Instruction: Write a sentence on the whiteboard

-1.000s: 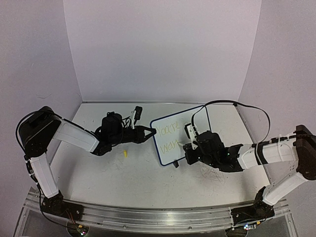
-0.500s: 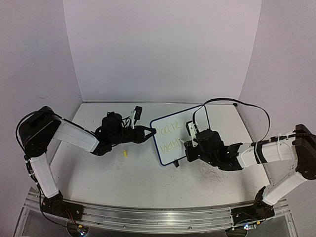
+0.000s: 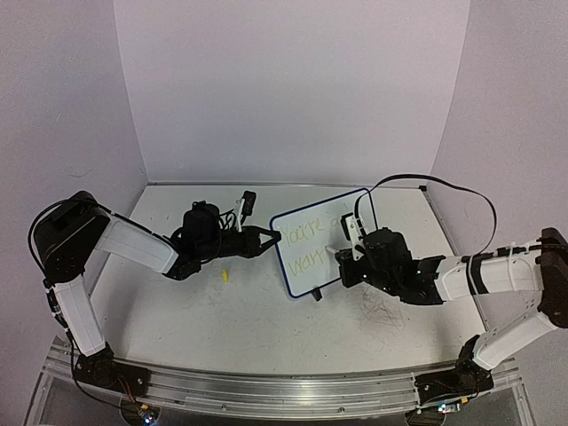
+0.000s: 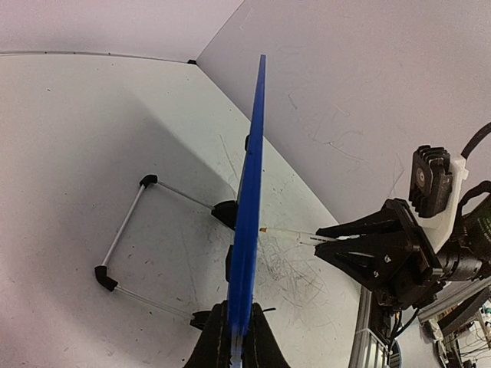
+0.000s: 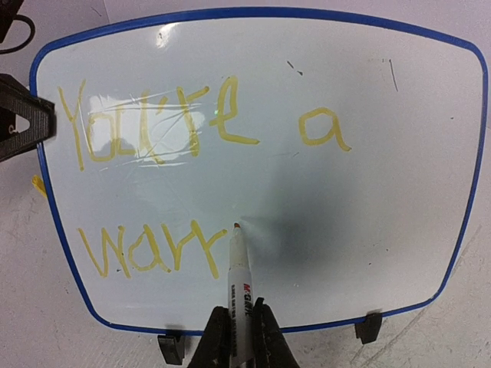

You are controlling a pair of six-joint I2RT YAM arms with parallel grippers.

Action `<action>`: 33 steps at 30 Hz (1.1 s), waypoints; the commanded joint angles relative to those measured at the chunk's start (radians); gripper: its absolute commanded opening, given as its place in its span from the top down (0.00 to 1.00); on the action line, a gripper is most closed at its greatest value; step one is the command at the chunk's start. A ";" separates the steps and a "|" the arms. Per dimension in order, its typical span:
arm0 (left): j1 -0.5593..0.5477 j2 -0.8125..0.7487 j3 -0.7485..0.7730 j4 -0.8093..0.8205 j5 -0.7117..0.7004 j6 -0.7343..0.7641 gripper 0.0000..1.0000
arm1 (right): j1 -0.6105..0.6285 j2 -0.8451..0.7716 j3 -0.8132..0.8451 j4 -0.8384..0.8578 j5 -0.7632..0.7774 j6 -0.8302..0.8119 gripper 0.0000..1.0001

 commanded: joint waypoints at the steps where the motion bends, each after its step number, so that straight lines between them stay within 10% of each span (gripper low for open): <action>1: 0.003 -0.023 0.014 -0.018 0.015 -0.005 1.00 | -0.003 0.015 0.045 0.040 -0.018 -0.017 1.00; 33: 0.003 -0.024 0.015 -0.018 0.018 -0.004 1.00 | -0.006 0.002 0.013 0.016 -0.026 0.006 1.00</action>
